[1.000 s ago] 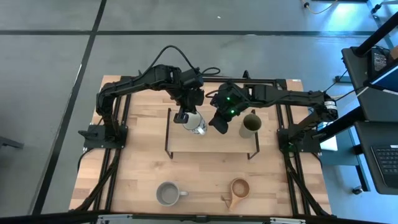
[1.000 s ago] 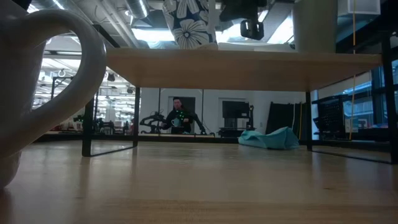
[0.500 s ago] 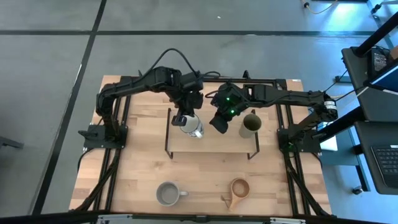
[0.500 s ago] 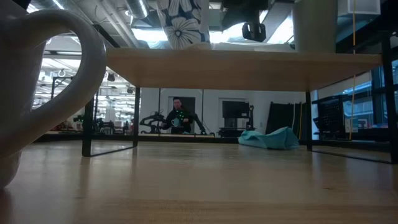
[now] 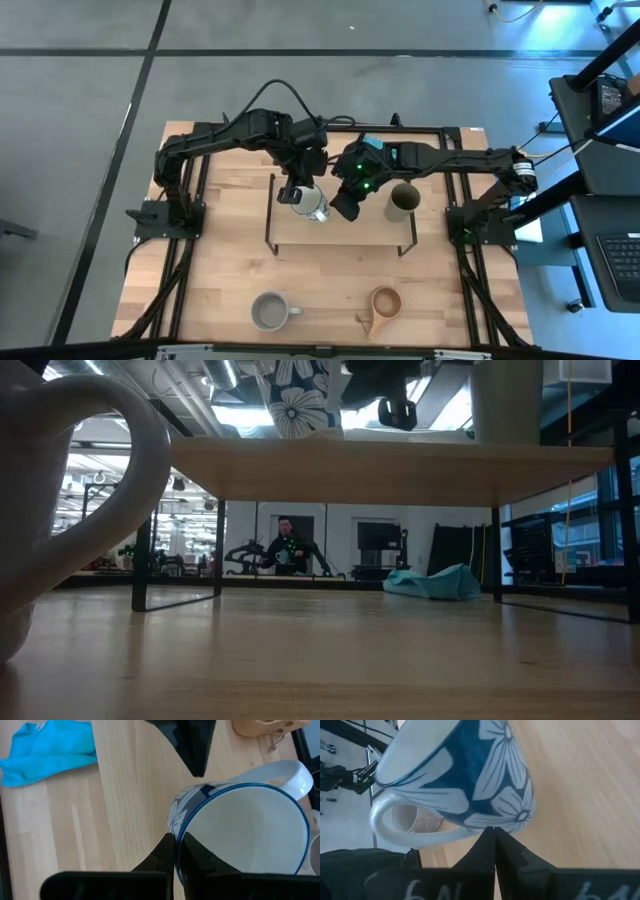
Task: Stack small to large cups/mugs on shelf
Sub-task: Put the blue patterned mug on the shelf
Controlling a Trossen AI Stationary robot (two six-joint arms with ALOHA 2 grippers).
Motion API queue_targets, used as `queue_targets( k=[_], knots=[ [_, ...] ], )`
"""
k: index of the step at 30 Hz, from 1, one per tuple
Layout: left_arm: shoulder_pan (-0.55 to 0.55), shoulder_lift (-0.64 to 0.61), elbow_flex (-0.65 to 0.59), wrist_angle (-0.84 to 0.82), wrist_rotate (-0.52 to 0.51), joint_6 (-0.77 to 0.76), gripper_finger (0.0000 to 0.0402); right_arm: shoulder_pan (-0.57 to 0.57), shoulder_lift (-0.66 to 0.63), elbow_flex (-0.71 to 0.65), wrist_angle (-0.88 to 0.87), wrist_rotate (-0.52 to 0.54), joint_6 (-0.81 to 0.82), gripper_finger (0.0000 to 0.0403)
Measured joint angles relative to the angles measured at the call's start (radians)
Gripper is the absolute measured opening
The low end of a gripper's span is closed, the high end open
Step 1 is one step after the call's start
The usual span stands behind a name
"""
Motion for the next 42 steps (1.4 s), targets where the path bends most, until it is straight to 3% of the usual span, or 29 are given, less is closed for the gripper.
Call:
queue_targets(
  k=[21,28,37,42],
  knots=[
    [0.000,0.035,-0.002,0.002,0.003,-0.001,0.0005,0.011,0.030,-0.001,0.013,-0.007,0.003,0.0000],
    [0.000,0.035,-0.002,0.018,0.000,-0.006,0.0028,0.011,0.030,-0.001,0.019,-0.007,0.002,0.0000],
    [0.000,0.037,-0.002,0.015,0.005,-0.024,0.0034,0.012,0.025,-0.108,0.190,-0.076,0.062,0.0000],
    [0.001,0.037,-0.002,0.020,0.007,-0.030,0.0035,0.011,0.023,-0.105,0.180,-0.079,0.058,0.0005]
  ],
)
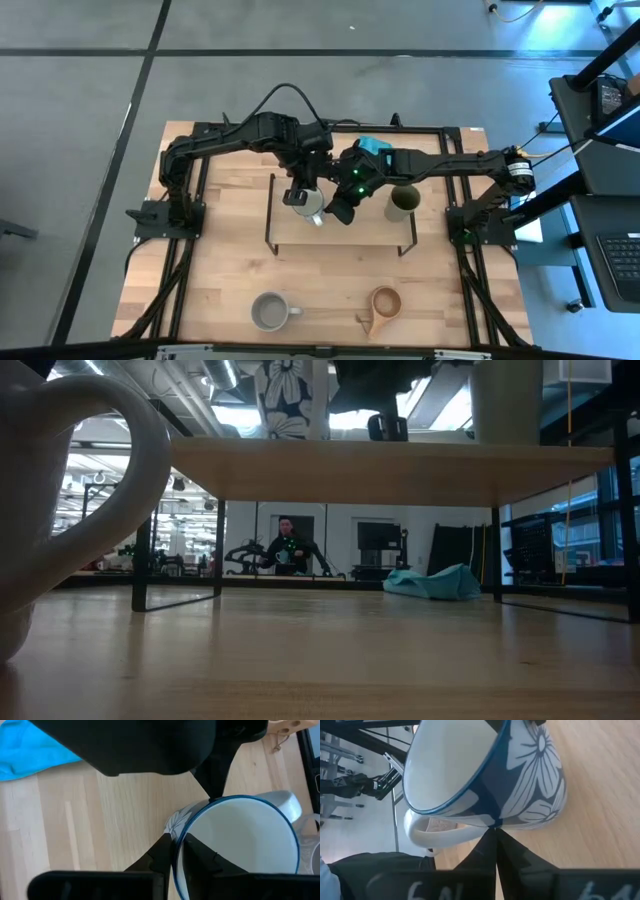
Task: Stack small to large cups/mugs on shelf
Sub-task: Put the blue patterned mug on the shelf
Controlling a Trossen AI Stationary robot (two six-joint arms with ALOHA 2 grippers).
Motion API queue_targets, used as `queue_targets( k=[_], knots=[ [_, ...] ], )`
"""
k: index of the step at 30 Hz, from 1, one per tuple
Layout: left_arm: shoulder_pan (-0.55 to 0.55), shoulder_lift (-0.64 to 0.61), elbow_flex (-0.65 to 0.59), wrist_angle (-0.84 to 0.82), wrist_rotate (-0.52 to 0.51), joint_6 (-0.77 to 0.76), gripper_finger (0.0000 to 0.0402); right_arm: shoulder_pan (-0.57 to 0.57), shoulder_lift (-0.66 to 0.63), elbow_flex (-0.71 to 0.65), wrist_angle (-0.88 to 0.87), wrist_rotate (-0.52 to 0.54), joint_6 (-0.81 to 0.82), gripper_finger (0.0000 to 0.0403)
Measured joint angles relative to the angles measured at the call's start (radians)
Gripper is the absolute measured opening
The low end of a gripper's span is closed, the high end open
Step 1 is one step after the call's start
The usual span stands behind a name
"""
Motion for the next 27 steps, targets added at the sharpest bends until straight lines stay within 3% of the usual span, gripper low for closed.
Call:
queue_targets(
  k=[27],
  knots=[
    [0.000,0.007,0.000,0.034,-0.029,0.032,0.0036,-0.003,0.001,0.016,-0.088,-0.054,-0.059,0.0012]
  ],
)
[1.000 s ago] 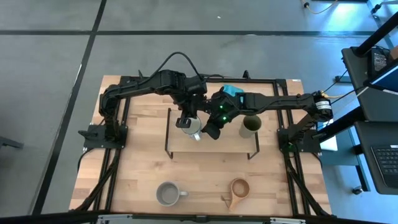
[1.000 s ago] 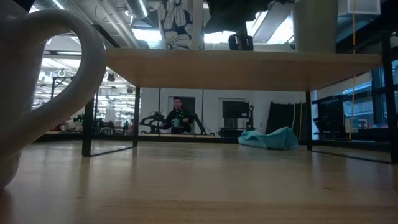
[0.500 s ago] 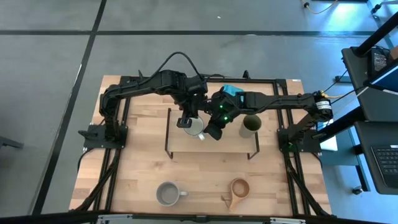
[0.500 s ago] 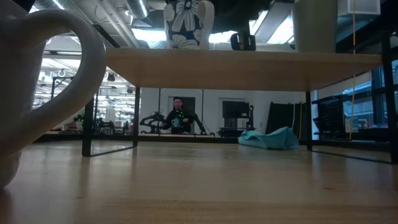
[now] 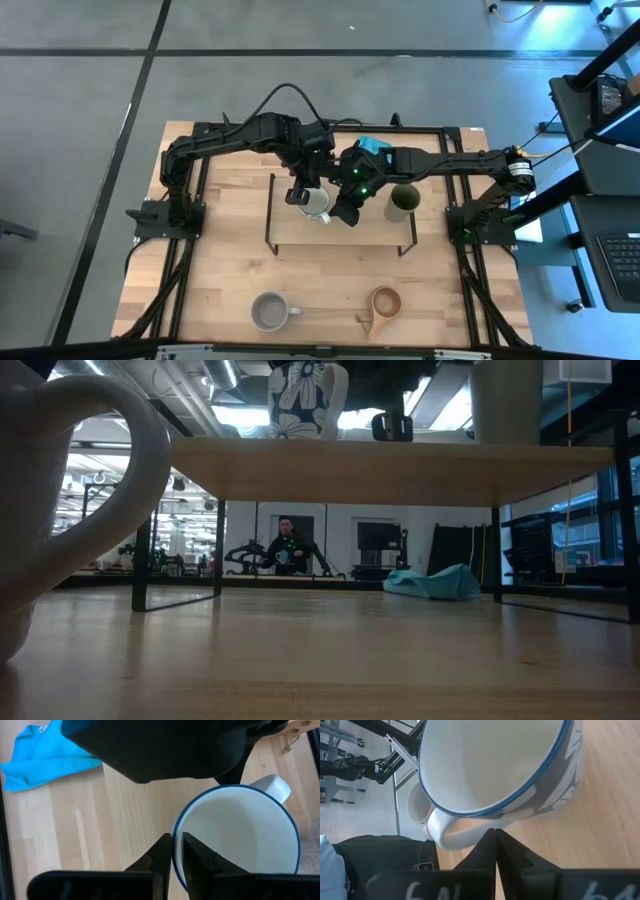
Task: Stack small to large cups/mugs on shelf
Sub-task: Put the blue patterned mug on the shelf
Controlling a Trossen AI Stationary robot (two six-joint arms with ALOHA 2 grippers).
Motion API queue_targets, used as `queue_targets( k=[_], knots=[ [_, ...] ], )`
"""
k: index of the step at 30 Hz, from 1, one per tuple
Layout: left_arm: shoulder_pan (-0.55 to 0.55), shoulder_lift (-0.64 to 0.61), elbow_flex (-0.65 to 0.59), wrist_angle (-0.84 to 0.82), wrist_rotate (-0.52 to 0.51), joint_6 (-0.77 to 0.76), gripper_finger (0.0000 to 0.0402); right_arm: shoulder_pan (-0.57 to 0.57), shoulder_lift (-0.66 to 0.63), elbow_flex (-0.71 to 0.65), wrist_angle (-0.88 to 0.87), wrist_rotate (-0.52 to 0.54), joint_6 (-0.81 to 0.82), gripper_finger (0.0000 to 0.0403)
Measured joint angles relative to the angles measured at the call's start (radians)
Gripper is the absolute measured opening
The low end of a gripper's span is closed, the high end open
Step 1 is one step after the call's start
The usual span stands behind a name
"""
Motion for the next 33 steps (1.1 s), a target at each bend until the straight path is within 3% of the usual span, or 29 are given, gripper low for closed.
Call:
queue_targets(
  k=[26,33],
  knots=[
    [0.007,-0.063,0.008,0.021,-0.039,-0.023,0.0036,-0.057,-0.027,-0.005,-0.063,-0.016,-0.028,0.0012],
    [0.038,-0.082,0.005,-0.075,-0.099,-0.092,0.0036,-0.077,-0.027,-0.005,-0.076,0.023,-0.052,0.0012]
  ],
)
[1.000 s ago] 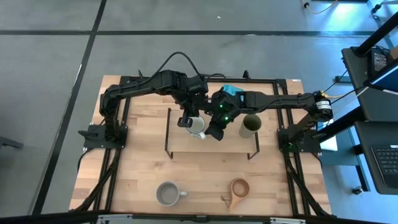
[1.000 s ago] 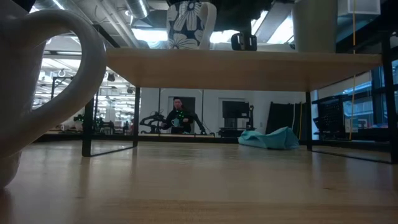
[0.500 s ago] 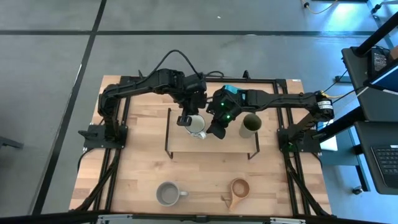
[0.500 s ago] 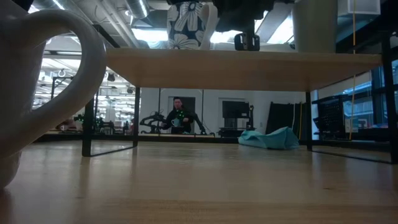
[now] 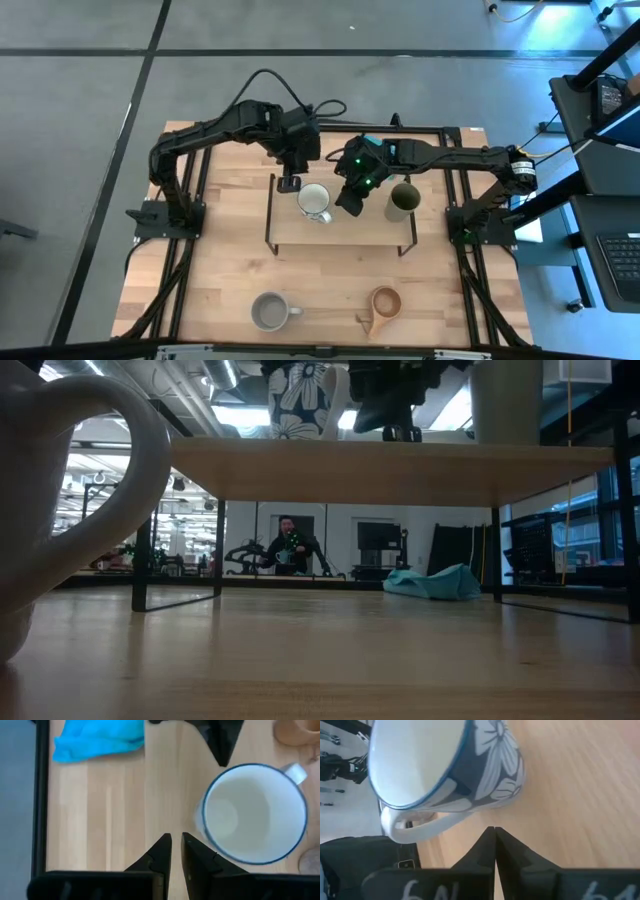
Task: Stack small to large cups/mugs on shelf
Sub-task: Put the blue patterned mug on the shelf
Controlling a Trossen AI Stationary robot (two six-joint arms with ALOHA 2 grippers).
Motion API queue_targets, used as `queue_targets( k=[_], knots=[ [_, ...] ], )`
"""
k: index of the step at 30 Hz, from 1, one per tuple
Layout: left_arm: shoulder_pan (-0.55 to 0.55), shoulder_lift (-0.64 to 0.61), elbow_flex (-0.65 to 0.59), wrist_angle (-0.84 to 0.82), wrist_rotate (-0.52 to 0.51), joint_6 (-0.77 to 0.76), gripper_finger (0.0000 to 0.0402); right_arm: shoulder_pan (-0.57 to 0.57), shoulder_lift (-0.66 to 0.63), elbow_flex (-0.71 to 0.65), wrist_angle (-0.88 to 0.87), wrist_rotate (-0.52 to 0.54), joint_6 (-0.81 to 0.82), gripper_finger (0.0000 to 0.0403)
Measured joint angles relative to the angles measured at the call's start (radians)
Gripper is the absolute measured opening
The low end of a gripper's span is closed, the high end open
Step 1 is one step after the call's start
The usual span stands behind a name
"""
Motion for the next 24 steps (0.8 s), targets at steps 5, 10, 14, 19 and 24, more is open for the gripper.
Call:
queue_targets(
  k=[5,10,14,19,24],
  knots=[
    [-0.006,-0.011,-0.002,-0.072,-0.040,-0.054,0.0036,-0.019,0.000,0.000,0.003,0.000,-0.020,0.0012],
    [-0.011,-0.023,-0.002,-0.097,-0.040,-0.121,0.0036,-0.034,-0.001,0.001,0.004,0.001,-0.032,0.0012],
    [-0.014,-0.023,-0.002,-0.139,-0.025,-0.175,0.0036,-0.045,-0.002,0.001,0.005,0.000,-0.054,0.0012],
    [-0.032,-0.022,-0.014,-0.155,0.017,-0.221,0.0036,-0.061,-0.002,0.002,0.005,0.000,-0.082,0.0012],
    [-0.068,-0.033,-0.081,-0.143,-0.012,-0.243,0.0036,-0.078,-0.002,0.002,0.006,-0.001,-0.124,0.0012]
  ],
)
